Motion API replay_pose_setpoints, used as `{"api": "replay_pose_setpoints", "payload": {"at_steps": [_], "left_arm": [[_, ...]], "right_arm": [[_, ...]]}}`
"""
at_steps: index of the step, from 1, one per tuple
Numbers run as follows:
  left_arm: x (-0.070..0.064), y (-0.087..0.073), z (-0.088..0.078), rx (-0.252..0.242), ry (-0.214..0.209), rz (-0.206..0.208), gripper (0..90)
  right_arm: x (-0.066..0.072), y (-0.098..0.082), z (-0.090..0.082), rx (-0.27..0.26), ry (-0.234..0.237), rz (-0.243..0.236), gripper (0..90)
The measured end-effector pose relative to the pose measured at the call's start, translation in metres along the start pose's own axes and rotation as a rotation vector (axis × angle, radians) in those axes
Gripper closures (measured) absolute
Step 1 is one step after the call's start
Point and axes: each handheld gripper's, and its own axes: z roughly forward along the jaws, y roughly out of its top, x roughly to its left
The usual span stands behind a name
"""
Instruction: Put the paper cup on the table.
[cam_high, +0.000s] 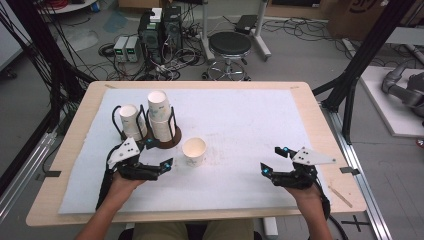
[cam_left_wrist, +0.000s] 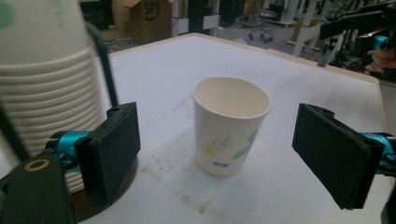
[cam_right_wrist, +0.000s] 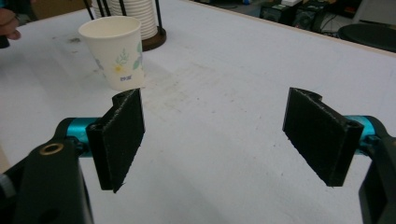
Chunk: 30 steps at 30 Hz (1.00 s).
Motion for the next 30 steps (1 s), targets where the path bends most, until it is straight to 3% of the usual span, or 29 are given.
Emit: {"api": "replay_pose_setpoints", "payload": {"at_steps": [12, 23, 30], "left_arm": [[0.013, -0.003, -0.034, -0.023, 0.072, -0.006, 15.8], [0.014, -0.008, -0.042, -0.065, 0.111, -0.047, 15.8], [0.016, -0.009, -0.045, -0.072, 0.132, -0.046, 16.0]], "right_arm": [[-0.003, -0.007, -0.008, -0.006, -0.057, 0.040, 20.6], [0.003, -0.005, -0.007, 0.015, -0.060, 0.032, 20.6], [0.002, -0.005, -0.005, 0.013, -0.056, 0.032, 20.6]]}}
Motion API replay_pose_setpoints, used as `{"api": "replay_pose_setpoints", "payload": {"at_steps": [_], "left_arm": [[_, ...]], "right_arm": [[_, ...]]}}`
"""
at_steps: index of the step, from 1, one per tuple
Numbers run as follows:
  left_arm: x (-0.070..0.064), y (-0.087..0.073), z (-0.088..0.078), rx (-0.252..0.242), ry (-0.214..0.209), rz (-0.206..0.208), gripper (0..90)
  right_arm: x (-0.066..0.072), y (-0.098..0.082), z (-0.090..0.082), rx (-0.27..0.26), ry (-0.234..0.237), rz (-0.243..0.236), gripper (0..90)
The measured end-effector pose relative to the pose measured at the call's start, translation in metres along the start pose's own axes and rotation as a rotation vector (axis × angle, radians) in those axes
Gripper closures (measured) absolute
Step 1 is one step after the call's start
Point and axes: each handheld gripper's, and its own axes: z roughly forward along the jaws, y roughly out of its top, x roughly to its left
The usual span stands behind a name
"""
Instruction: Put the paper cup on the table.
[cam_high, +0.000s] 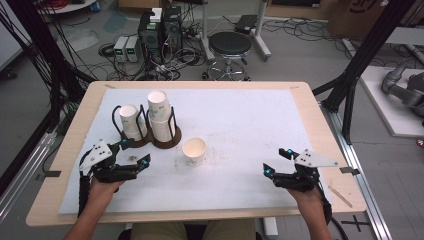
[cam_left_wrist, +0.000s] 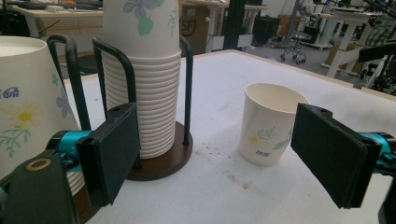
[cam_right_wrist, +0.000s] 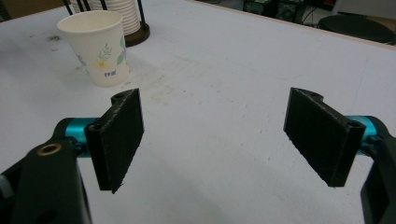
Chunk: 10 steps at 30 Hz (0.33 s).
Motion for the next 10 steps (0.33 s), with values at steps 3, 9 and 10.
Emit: {"api": "replay_pose_setpoints", "payload": {"at_steps": [3, 9, 10], "left_arm": [[0.0001, -0.0004, -0.0003, 0.001, 0.004, 0.001, 16.0], [0.0008, -0.0010, -0.0005, -0.001, 0.011, 0.004, 16.0], [0.0011, -0.0014, -0.0006, -0.001, 0.012, 0.003, 16.0]], "right_arm": [[0.0000, 0.0000, -0.0003, -0.001, -0.001, -0.001, 20.6], [-0.0014, -0.0004, 0.0003, -0.002, -0.005, -0.003, 20.6], [-0.0020, -0.0004, 0.0006, -0.002, -0.005, -0.005, 20.6]]}}
